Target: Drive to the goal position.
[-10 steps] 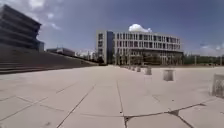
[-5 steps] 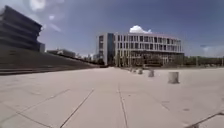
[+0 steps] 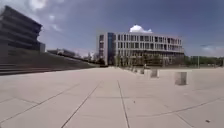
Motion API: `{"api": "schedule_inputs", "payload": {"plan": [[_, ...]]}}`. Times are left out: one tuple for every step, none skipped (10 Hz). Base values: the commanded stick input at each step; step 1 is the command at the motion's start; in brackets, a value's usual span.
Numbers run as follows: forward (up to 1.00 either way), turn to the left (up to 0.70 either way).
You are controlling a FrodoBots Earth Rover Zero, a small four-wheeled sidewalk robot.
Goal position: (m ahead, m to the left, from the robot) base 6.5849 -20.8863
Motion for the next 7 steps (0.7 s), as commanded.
{"api": "schedule_inputs", "payload": {"plan": [[0.70, 0.01], [0.70, 0.01], [0.70, 0.01], [0.70, 0.01], [0.70, 0.01], [0.70, 0.01], [0.70, 0.01]]}}
